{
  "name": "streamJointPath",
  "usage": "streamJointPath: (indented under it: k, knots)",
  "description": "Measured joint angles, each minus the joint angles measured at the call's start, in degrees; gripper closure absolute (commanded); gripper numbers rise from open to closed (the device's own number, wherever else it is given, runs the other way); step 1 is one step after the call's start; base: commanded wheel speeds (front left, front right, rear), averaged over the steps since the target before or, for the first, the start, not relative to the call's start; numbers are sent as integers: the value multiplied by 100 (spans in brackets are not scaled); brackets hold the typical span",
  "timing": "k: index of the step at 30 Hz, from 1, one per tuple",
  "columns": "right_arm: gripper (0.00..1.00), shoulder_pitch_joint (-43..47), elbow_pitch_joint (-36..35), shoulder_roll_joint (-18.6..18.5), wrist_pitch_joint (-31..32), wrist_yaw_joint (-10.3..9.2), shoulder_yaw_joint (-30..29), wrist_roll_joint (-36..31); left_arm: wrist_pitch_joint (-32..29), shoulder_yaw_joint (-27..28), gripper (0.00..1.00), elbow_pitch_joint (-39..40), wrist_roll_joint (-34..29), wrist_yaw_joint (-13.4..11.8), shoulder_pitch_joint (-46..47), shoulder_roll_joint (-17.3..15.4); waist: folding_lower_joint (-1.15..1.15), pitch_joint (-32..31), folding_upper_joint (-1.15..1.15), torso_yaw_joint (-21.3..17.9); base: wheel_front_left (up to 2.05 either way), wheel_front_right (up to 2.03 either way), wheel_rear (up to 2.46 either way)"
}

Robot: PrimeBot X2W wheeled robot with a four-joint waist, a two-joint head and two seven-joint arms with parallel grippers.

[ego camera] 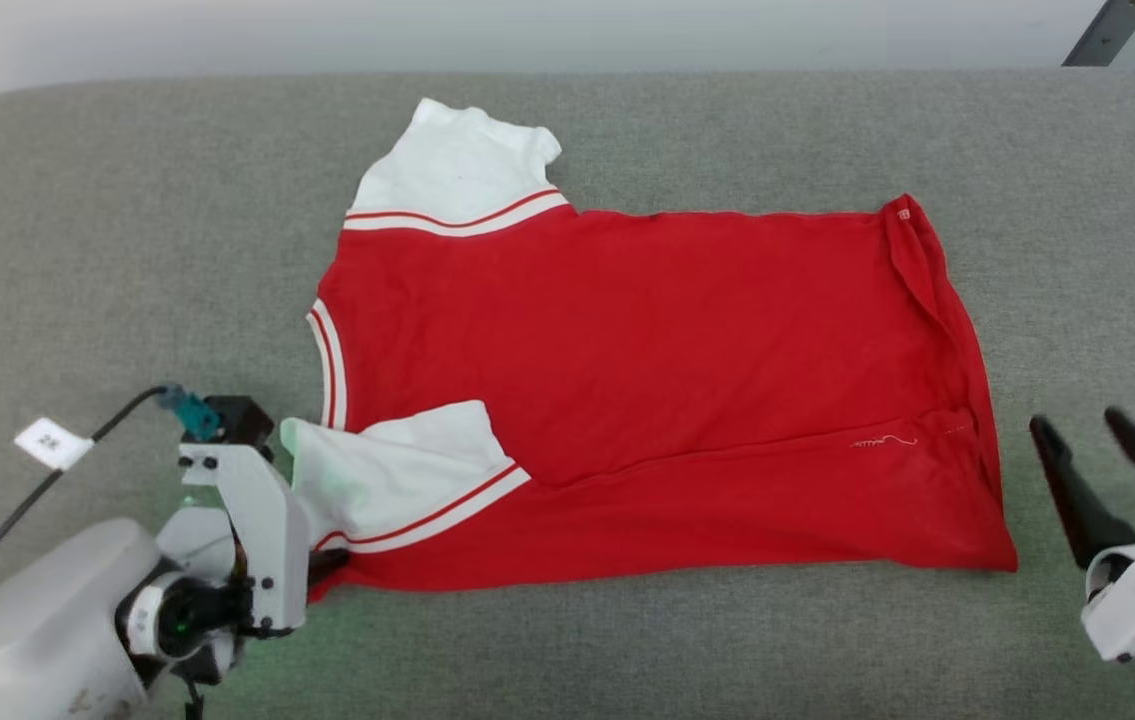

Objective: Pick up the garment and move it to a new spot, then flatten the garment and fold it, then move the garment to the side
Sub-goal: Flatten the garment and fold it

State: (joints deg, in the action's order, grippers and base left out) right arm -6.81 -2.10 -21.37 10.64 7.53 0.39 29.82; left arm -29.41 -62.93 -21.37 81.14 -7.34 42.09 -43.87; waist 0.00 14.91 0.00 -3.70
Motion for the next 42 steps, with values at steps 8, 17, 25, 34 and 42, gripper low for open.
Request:
streamJointPath:
  k: [8, 17, 25, 34, 42]
  knots:
    - [0, 66, 179, 31, 1323, 0, 63, 334, 26, 1, 100, -268, 0, 183, 80, 194, 0, 15, 0, 68, 0, 0, 0]
    - [0, -240, 873, 215, 2437, 0, 143, 204, 70, -4, 100, -394, -19, 265, 136, 365, 0, 16, 0, 193, 0, 0, 0]
    - [100, -655, 1374, 158, 2799, -1, 376, 121, 129, -25, 100, -445, -60, 305, 139, 474, 0, -18, 0, 305, 0, 0, 0]
    - [100, -458, 1047, -193, 3326, 2, 396, 325, -24, -81, 100, 10, -57, 157, 88, 253, 0, -135, 0, 368, 0, 0, 0]
    - [100, 254, 293, -319, 3867, 2, -16, 397, -368, -232, 100, 1169, -48, -424, -243, -307, 0, -164, 0, 383, 0, 0, 0]
